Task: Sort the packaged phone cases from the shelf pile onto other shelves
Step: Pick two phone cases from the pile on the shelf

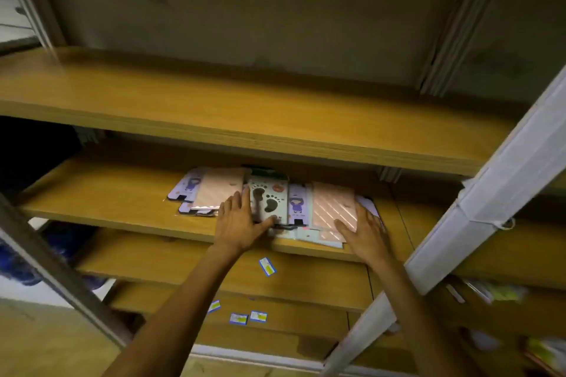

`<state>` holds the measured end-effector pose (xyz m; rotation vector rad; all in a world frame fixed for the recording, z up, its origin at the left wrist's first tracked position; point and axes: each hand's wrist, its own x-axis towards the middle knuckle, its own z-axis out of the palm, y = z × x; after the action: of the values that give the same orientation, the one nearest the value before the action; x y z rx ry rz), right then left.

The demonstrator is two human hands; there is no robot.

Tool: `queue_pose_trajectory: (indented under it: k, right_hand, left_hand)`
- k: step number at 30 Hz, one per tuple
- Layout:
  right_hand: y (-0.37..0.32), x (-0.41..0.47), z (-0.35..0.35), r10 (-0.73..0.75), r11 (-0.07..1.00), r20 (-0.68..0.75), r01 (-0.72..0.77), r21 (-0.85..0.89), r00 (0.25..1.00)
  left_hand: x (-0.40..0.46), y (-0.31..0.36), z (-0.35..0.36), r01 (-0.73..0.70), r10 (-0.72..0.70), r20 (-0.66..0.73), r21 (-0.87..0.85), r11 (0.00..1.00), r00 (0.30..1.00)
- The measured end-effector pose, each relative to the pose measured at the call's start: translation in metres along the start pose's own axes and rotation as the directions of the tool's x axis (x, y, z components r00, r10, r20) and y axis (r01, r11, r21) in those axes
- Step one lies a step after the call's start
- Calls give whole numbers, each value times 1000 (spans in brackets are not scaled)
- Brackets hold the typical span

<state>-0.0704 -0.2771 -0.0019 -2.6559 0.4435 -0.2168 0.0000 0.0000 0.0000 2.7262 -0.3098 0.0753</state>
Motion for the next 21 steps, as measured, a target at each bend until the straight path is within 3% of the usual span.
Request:
queue_pose_trajectory:
  k: [5,13,21]
  right_hand:
    - [6,2,6,120,992,17,-120,28,993]
    - [11,10,7,130,980,-1,-128,150,991]
    - [13,11,8,168,982,36,-170,81,985]
  left_hand:
    - [6,1,10,63,-63,-72,-13,998,995]
    - [7,13,14,138,-157,-101,-173,975,982]
    - [10,21,19,186,-229,-114,-301,935,967]
